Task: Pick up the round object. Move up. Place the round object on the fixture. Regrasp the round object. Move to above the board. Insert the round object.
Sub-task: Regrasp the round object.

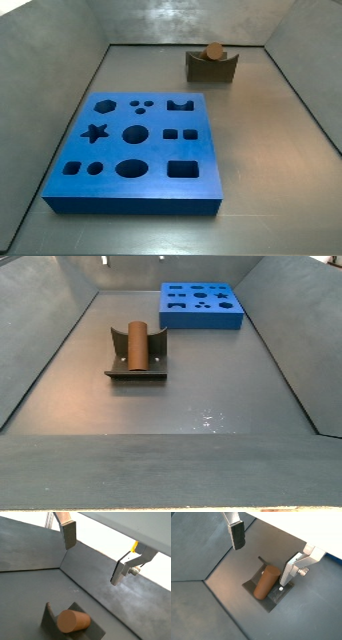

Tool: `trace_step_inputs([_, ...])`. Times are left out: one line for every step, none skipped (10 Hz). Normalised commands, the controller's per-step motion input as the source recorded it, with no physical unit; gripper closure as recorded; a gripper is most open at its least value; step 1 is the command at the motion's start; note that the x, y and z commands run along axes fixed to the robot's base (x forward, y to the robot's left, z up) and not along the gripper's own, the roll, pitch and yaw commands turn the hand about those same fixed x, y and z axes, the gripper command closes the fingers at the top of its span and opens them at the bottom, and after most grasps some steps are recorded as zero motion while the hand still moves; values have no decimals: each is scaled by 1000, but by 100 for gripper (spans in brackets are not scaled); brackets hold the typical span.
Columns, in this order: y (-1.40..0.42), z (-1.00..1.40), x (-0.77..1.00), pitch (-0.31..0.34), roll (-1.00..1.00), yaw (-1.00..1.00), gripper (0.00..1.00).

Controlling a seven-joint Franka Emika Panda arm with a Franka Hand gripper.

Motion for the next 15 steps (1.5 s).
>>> trace_step_inputs([-35,-16,61,83,1000,52,0])
trace_step_inputs([-37,-9,65,106,1000,60,0])
trace_step_inputs([-42,-11,71,136,1000,74,0])
trace_step_inputs([-41,-15,82,184,1000,102,0])
trace_step_inputs([-42,-17,93,226,1000,134,0])
trace_step_inputs([-45,-20,102,278,1000,178,0])
trace_step_inputs([-49,-20,104,260,756,162,0])
trace_step_inputs([-46,-20,101,226,578,180,0])
trace_step_inputs([-42,-19,94,203,479,194,0])
trace_step_inputs([70,-1000,36,60,507,295,0])
trace_step_inputs([71,-1000,38,35,482,298,0])
trace_step_inputs([59,-1000,50,-25,401,253,0])
trace_step_inputs([52,-1000,61,-60,324,216,0])
trace_step_inputs([47,-1000,78,-110,241,168,0])
trace_step_inputs([45,-1000,84,-135,215,146,0])
